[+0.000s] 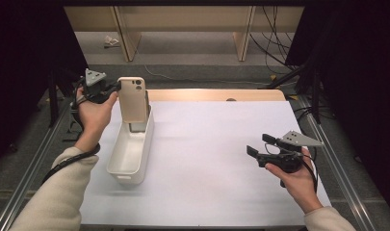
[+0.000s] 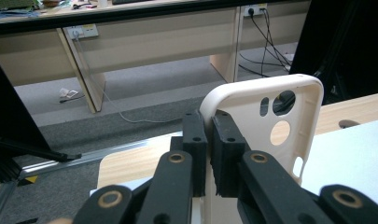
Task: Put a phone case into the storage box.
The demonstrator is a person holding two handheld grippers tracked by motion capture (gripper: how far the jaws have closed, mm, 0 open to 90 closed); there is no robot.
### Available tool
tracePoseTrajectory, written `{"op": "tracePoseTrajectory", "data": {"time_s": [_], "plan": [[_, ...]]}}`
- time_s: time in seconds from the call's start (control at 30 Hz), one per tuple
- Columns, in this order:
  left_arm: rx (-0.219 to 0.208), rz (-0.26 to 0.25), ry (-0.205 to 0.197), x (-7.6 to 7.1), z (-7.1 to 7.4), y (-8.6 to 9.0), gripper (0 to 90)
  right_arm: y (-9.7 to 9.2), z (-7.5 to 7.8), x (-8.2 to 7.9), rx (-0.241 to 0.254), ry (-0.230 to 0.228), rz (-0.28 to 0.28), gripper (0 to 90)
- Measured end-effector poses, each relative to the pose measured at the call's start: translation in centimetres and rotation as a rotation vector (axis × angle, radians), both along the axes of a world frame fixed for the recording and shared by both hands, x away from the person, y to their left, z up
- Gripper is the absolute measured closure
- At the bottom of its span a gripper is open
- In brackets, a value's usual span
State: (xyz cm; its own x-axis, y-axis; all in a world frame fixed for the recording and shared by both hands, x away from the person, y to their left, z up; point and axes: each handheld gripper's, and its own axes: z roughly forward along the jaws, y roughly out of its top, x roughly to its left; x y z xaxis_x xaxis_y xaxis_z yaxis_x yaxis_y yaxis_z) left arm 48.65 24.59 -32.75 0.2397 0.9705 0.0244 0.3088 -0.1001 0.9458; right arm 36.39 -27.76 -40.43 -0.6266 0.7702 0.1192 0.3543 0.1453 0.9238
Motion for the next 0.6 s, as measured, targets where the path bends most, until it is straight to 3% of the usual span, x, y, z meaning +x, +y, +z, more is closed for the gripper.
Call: {"op": "tracePoseTrajectory", "data": {"time_s": [0.6], "plan": [[0.003,0.017,0.036,1.6,-1.7,-0.2,84.7,-0.1,0.0,0.0,0.009,0.006,-0.002,20.3]]}}
